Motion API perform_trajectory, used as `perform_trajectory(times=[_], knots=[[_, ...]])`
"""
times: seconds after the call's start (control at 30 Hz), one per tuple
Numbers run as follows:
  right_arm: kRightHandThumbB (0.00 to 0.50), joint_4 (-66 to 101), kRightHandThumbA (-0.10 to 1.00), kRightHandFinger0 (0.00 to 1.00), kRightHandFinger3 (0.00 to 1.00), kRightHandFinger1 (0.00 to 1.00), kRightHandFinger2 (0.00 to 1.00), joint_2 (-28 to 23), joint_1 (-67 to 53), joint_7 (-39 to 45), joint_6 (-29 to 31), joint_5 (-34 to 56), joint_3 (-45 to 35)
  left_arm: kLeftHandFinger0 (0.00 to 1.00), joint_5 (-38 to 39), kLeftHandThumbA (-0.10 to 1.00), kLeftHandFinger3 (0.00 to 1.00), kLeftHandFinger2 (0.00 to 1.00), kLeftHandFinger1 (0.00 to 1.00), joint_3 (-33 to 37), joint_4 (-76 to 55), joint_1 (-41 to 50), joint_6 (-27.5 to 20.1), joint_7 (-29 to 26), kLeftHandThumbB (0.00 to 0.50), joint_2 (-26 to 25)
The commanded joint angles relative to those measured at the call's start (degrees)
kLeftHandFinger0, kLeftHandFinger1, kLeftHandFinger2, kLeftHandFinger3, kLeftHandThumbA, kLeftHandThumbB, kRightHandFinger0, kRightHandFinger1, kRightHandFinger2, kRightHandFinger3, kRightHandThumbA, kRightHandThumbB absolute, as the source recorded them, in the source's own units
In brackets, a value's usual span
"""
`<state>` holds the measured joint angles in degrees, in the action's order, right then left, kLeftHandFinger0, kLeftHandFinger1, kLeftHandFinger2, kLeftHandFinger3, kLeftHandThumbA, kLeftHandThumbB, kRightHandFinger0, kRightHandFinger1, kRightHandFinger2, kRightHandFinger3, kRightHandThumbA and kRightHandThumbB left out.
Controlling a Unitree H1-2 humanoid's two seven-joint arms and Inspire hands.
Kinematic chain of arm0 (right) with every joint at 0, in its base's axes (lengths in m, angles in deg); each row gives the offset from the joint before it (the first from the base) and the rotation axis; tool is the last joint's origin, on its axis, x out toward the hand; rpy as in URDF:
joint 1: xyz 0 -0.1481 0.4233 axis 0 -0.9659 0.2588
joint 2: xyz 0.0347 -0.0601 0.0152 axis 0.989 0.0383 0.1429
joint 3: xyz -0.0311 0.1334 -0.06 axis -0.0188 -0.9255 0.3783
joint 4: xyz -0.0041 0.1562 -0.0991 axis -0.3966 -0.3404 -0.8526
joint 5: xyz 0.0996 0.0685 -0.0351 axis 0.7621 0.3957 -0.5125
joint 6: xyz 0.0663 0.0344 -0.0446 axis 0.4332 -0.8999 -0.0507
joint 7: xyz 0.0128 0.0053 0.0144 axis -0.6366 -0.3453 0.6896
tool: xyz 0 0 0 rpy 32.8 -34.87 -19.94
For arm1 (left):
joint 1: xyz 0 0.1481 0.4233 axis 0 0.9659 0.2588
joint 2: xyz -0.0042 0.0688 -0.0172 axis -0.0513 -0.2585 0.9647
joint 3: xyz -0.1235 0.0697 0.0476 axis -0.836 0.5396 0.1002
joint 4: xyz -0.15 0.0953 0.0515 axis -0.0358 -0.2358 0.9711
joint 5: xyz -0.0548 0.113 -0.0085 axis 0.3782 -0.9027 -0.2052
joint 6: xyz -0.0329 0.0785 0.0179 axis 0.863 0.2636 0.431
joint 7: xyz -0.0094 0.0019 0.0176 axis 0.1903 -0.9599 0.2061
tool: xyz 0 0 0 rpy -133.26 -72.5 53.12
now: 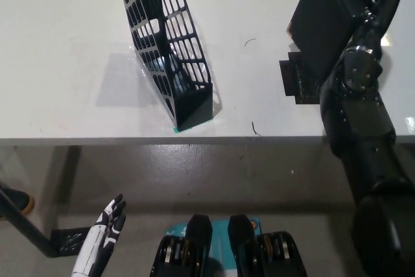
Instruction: A notebook is kept standing on the table on the right hand side and a black shelf is kept on the left hand side and the robot uses its right hand to grab the notebook and places it in the shelf
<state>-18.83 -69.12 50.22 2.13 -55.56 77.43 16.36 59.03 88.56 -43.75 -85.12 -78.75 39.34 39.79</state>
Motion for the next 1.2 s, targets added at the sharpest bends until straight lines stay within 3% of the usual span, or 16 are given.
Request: perform_trajectory(times=[0.0,0.1,0.17,0.3,0.57,0.63,0.77,1.17], knots=[[0.077,24.8,-0.1,0.0,0.43,0.0,0.27,1.8,2.0,-0.4,-2.2,-6.8,4.9,1.0,-0.7,1.0,1.0,1.0,1.0,0.4,-1.1,0.0,-2.5,-0.7,0.166,-1.0],[0.07,32.5,-0.1,0.0,0.44,0.0,0.3,2.4,1.4,1.1,-2.7,-8.3,6.7,1.0,-0.7,1.0,1.0,1.0,1.0,0.4,-1.2,0.2,-2.4,-0.6,0.154,-1.0],[0.096,38.3,-0.1,0.0,0.55,0.04,0.41,3.1,1.3,1.5,-4.3,-11.0,8.2,1.0,-0.7,1.0,1.0,1.0,1.0,0.3,-1.2,0.1,-2.4,-0.7,0.151,-1.0],[0.083,46.3,-0.1,0.0,0.65,0.13,0.51,4.7,1.5,3.1,-7.2,-13.3,10.6,1.0,-0.8,1.0,1.0,1.0,1.0,0.4,-1.2,0.0,-2.4,-0.5,0.153,-1.1],[0.089,48.0,-0.1,0.0,0.68,0.11,0.54,6.9,5.0,2.3,-10.1,-19.3,14.9,1.0,-0.8,1.0,1.0,1.0,1.0,0.6,-1.1,-0.1,-2.6,-0.3,0.151,-1.3],[0.101,46.6,-0.1,0.0,0.71,0.14,0.6,7.8,6.5,1.6,-10.1,-19.5,16.0,1.0,-0.6,1.0,1.0,1.0,1.0,0.6,-1.3,-0.1,-2.3,-0.1,0.142,-1.2],[0.102,43.5,-0.1,0.0,0.7,0.1,0.54,8.9,9.6,0.1,-11.5,-21.0,17.7,1.0,-1.4,1.0,1.0,1.0,1.0,0.6,-1.3,-0.2,-2.4,-0.6,0.154,-1.3],[0.118,35.1,-0.1,0.0,0.7,0.04,0.5,11.5,13.4,-3.4,-11.0,-21.4,18.3,1.0,-1.3,1.0,1.0,1.0,1.0,1.1,-1.1,0.2,-2.7,-0.3,0.16,-1.7]])
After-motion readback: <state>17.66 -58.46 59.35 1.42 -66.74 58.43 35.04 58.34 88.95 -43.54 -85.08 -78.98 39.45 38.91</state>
